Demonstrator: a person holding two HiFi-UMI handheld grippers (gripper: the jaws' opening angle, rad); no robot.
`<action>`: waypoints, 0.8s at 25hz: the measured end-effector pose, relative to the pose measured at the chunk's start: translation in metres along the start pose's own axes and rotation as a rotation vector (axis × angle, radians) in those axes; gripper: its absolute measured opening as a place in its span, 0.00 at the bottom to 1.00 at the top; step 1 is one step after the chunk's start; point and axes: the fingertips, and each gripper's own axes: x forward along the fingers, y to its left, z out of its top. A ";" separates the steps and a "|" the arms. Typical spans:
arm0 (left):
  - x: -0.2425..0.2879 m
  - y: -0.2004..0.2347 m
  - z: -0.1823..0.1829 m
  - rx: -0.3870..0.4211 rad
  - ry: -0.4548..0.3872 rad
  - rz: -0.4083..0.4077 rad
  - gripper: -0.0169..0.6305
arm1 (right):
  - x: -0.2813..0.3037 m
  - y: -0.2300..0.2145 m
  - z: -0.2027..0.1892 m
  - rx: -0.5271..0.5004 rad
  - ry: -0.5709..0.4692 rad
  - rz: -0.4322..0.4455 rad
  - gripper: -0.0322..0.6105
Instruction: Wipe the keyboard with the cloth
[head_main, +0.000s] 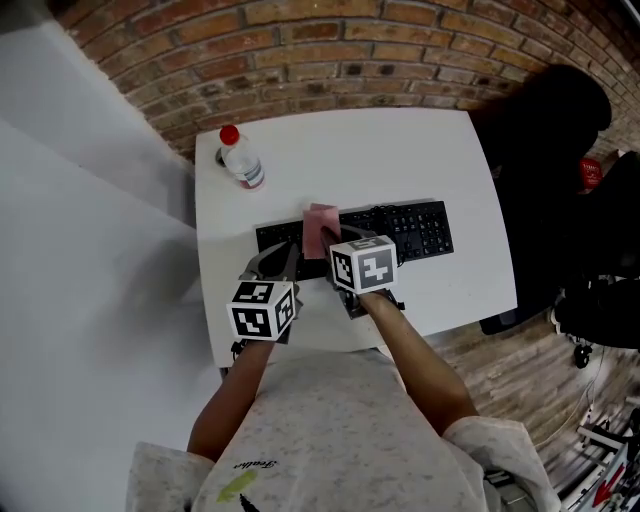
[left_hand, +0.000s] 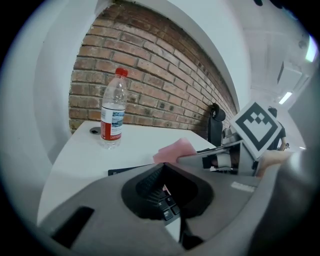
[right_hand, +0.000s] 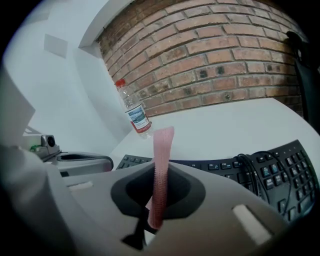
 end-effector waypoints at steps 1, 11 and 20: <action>0.002 -0.003 0.000 0.002 0.001 -0.001 0.02 | -0.002 -0.003 0.000 -0.001 0.001 -0.003 0.06; 0.027 -0.035 0.003 0.021 0.017 -0.030 0.02 | -0.023 -0.043 0.002 0.011 -0.009 -0.031 0.06; 0.046 -0.061 0.007 0.039 0.023 -0.050 0.02 | -0.043 -0.073 0.006 0.021 -0.011 -0.039 0.06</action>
